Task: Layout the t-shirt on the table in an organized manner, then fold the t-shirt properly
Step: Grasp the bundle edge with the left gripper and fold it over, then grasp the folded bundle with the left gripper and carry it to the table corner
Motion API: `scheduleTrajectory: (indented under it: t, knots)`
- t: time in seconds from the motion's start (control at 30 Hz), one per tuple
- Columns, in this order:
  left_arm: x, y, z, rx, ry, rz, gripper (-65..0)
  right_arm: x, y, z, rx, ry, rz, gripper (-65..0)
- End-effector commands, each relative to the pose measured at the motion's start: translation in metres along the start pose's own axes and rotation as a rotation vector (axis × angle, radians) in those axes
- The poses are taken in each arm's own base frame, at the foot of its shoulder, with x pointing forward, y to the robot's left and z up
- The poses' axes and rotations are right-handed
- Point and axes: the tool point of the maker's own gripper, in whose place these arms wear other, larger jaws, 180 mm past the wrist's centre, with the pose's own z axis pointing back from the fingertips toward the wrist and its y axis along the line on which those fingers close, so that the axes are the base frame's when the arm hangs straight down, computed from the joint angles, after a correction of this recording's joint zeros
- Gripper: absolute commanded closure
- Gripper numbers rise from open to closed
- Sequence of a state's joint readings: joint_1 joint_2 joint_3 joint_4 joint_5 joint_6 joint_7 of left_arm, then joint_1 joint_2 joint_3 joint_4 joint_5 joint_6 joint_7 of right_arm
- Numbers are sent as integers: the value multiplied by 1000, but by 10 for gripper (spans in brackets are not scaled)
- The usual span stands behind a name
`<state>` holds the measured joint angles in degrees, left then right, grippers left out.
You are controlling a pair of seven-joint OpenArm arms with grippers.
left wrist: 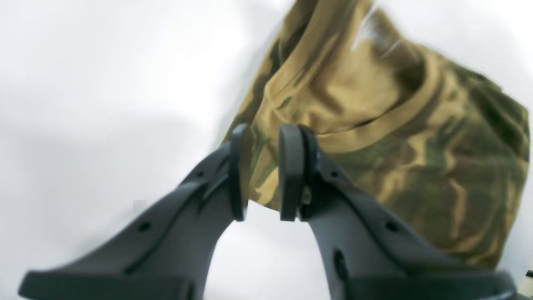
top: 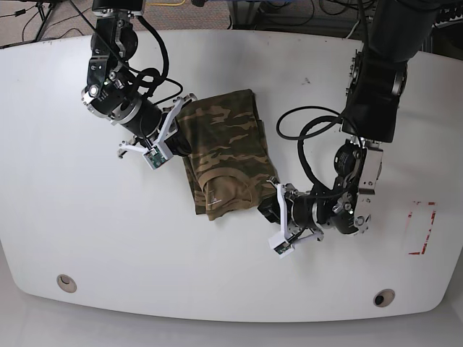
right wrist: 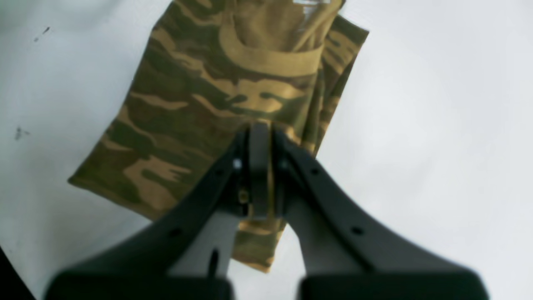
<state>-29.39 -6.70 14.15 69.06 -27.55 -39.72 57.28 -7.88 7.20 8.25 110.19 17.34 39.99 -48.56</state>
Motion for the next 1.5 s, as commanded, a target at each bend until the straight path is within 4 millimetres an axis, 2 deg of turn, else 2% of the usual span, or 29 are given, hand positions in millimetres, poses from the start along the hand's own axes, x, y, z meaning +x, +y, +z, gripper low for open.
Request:
scheduleTrajectory:
  t: [0.0,0.2,0.33,0.47,0.63,0.73,1.17,1.3,1.33,1.4,1.47]
  knots:
    - [14,-10,10,5,-45,-42,-96,6,-10,-3,-6,-19,1,-16]
    - [9,-48,15,-13,-69,-89,-96,-14,-29,-25,-18,53,-38,-16]
    - [3,-60,23,-5,-56,-118,-96,-26,-33,-36,-12,63,-74,-16]
    - [-5,-62,31,15,-32,-144,-96,-33,-31,-39,1,54,-104,-16]
    - [-19,-63,41,34,-10,-163,-96,-44,-12,-42,28,67,-140,-16]
    - [-24,-65,44,38,-6,-170,-96,-38,-3,-44,37,46,-148,-16]
    - [-32,-82,48,26,-15,-177,-96,-35,39,-56,105,41,-218,-17]
    - [-31,-73,53,51,-28,-156,-96,-38,26,-53,74,54,-227,-17]
    - [-31,-68,55,65,-37,-141,-96,-39,15,-48,48,54,-225,-17]
    - [-30,-62,58,80,-48,-125,-96,-34,3,-40,14,38,-209,-17]
    - [-20,-61,59,89,-95,-97,-96,-26,-7,-33,-13,23,-180,-17]
